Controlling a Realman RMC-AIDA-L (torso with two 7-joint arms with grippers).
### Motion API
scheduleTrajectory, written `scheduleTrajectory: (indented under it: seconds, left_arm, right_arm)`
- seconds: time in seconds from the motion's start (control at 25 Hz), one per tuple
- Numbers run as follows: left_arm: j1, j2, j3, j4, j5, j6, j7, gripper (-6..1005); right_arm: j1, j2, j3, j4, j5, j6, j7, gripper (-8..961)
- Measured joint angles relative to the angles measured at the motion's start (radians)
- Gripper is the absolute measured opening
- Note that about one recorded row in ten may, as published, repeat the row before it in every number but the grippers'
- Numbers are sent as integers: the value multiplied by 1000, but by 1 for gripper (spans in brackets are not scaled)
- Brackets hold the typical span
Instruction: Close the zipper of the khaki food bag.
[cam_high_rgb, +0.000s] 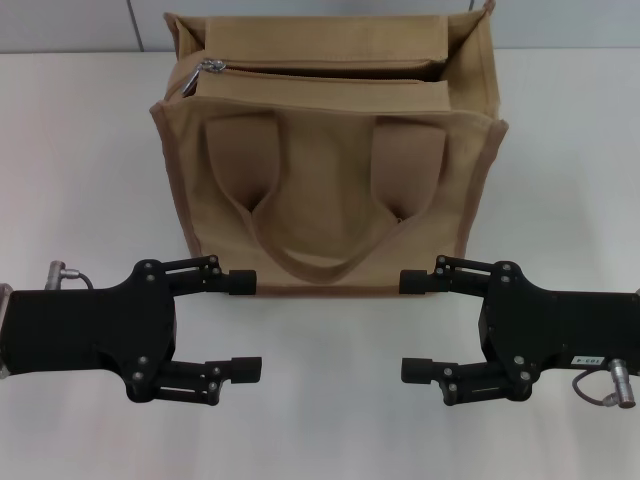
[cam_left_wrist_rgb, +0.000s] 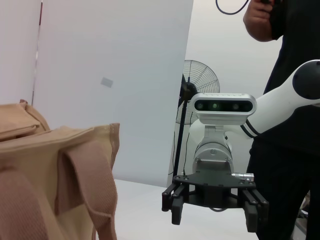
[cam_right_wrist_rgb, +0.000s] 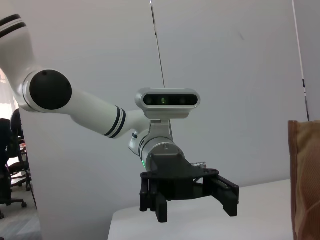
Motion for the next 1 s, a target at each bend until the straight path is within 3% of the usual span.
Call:
scheduleTrajectory:
  seconds: [0.56, 0.84, 1.0]
  left_arm:
    - [-1, 0, -7, 0, -5, 3, 0, 812]
    - [-1, -1, -111, 0, -9, 57, 1, 806]
    - [6, -12, -199, 0, -52, 70, 5, 803]
  right_arm:
    - [-1, 0, 0, 0, 8, 2, -1, 833]
    - [-3, 0, 0, 0, 9, 1, -1, 834]
    - [-4, 0, 0, 0, 10, 0, -1, 834]
